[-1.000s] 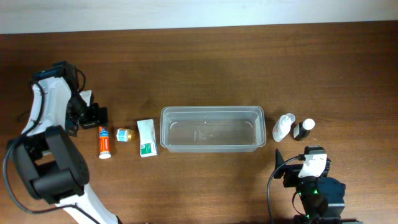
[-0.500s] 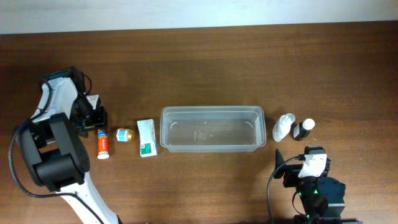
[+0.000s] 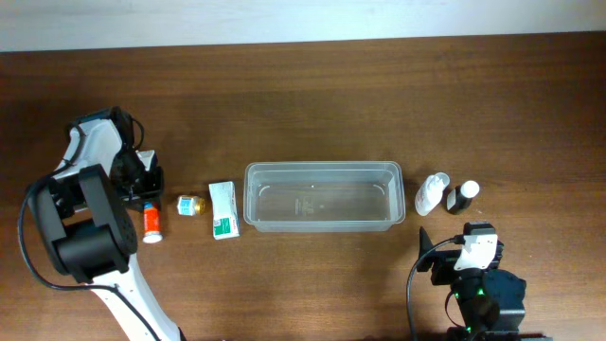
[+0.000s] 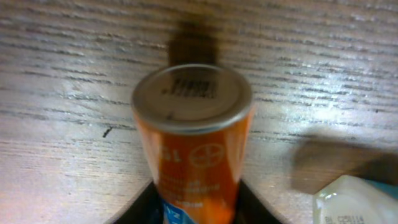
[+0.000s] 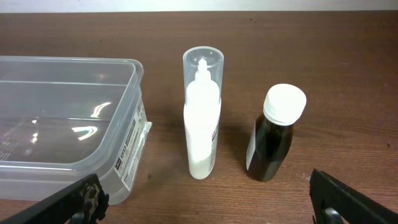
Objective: Pack container
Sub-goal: 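Reach the left gripper to the orange tube and grasp it, then carry the orange tube over the container and release it inside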
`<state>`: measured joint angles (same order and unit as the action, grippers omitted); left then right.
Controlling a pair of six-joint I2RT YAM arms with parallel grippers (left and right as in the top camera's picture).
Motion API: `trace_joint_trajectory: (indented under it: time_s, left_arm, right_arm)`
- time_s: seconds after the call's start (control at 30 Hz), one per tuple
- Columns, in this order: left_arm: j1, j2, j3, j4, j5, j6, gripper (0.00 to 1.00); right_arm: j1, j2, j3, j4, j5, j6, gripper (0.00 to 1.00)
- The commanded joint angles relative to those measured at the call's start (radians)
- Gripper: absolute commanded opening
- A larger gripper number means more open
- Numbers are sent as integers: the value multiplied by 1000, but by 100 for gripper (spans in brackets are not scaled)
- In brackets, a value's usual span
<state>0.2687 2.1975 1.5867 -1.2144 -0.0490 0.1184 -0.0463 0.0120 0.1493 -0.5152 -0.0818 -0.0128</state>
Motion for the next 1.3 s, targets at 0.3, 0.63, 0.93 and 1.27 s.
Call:
trace_joint_trajectory:
  time_s: [0.3, 0.63, 0.93, 1.27]
  left_arm:
    - [-42, -11, 391, -278, 124, -8, 8]
    - [-452, -114, 753, -373, 210, 270, 8]
    - [-849, -85, 748, -309, 210, 517, 8]
    - [-1006, 49, 652, -223, 184, 766, 8]
  right_arm:
    - [-7, -8, -7, 0, -13, -6, 98]
    - [-7, -8, -7, 0, -13, -6, 98]
    - [-7, -8, -7, 0, -13, -6, 98]
    - [-7, -8, -7, 0, -13, -6, 98]
